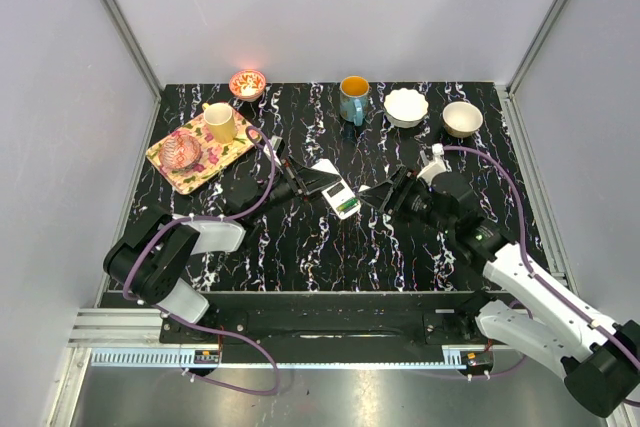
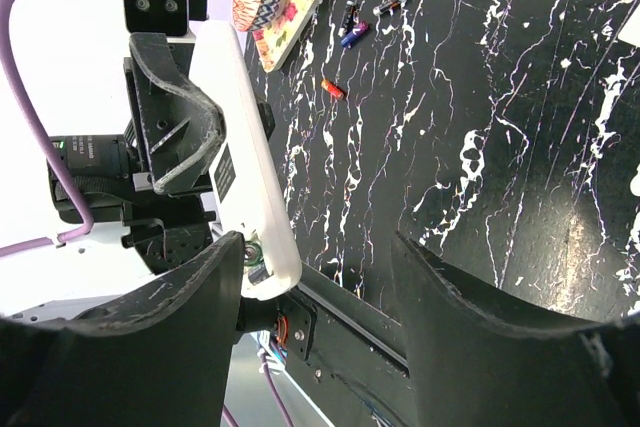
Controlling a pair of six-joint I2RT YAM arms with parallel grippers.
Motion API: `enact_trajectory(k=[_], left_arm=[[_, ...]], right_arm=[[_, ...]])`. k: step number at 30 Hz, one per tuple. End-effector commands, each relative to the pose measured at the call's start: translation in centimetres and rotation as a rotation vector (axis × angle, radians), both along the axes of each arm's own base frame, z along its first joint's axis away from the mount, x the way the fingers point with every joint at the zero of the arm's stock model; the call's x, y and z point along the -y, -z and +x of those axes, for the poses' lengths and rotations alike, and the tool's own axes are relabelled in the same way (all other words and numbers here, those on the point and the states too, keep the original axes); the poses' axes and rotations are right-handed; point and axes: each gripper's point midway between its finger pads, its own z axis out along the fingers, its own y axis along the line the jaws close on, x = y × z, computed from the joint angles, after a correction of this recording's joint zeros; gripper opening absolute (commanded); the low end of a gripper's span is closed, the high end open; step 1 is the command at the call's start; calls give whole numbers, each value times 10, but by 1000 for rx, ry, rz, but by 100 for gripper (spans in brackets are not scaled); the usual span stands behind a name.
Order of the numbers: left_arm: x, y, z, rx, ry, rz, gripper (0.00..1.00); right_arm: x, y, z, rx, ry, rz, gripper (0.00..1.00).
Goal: Load the batteries into the remote control
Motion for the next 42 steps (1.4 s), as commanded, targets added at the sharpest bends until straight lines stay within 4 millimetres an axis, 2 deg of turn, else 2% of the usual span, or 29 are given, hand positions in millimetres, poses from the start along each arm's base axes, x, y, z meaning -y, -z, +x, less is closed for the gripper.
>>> enact_trajectory(k=[1, 17, 28, 42], left_arm=[[-26, -98, -31, 390, -27, -260, 0], [-26, -102, -28, 390, -35, -270, 0], [-27, -99, -27, 381, -47, -269, 0], [-29, -107, -9, 314, -108, -301, 0]], right_arm=[[-4, -1, 2, 2, -12, 23, 65], [-15, 13, -2, -44, -69, 49, 61], [-11, 8, -3, -21, -61, 37, 61], [-19, 16, -9, -35, -137, 11, 61]])
